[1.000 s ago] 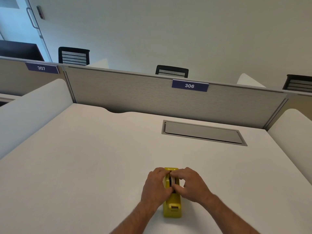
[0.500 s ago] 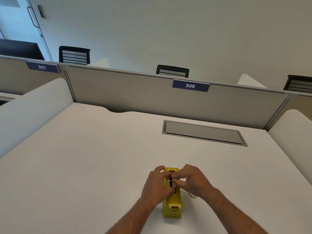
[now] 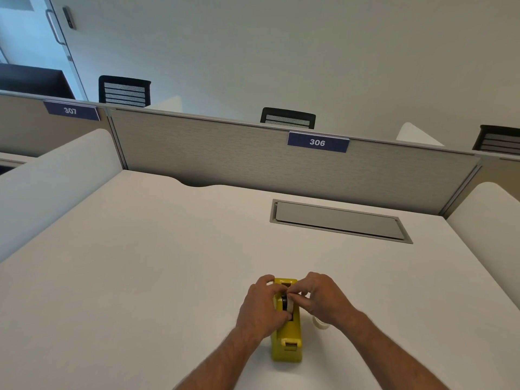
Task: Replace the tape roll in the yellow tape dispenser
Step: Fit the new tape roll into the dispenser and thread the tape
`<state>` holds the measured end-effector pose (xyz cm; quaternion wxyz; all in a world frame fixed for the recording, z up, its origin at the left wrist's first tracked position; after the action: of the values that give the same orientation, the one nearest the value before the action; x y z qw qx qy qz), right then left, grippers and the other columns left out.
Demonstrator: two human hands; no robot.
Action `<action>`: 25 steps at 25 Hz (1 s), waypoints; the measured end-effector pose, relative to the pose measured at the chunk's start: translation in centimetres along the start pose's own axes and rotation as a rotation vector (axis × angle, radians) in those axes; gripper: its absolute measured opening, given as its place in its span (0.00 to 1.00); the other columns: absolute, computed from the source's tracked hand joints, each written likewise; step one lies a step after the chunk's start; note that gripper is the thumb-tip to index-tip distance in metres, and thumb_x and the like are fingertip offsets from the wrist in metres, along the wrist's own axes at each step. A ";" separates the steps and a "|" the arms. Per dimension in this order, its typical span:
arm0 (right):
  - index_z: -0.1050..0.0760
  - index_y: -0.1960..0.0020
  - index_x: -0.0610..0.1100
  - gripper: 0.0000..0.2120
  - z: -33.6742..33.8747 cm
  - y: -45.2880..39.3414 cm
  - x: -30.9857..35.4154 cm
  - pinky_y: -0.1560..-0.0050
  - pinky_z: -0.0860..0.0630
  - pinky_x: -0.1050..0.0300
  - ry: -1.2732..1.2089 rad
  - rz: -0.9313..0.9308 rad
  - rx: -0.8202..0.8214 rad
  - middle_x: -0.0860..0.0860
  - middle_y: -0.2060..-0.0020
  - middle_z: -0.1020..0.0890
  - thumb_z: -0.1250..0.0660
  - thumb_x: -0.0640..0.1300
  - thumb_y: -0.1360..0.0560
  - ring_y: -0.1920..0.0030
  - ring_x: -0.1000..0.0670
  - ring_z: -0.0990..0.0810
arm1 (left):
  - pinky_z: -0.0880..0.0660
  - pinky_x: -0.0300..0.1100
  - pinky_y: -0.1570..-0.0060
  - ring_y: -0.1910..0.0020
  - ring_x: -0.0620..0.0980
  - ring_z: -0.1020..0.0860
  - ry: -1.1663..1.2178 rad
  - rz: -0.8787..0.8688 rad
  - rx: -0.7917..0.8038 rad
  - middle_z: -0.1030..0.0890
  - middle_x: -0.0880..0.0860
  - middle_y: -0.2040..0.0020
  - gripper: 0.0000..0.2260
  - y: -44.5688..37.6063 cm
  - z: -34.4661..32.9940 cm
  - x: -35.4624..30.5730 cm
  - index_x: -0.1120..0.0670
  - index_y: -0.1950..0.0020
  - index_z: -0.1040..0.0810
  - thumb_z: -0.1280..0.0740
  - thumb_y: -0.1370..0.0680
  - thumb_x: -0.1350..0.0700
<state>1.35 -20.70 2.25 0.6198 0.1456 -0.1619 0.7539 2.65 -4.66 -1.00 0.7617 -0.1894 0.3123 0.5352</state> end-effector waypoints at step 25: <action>0.18 0.48 0.52 0.08 0.3 0.4 0.5 0.52 0.23 0.57 0.029 0.100 0.009 0.55 0.54 0.14 0.31 0.52 0.24 0.54 0.54 0.21 | 0.26 0.48 0.36 0.32 0.51 0.29 0.049 0.031 0.077 0.36 0.45 0.25 0.30 -0.1 -0.1 0.2 0.38 0.33 0.27 0.23 0.34 0.41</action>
<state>0.87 -20.47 2.74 0.5831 0.1290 -0.1565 0.7867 2.78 -4.61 -1.19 0.7523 -0.1681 0.3541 0.5296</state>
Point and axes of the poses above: each hand's wrist, its own y-axis away from the middle knuckle, its own z-axis out of the back of the hand, x = y × z, the point moved 3 cm from there along -y, towards the middle knuckle
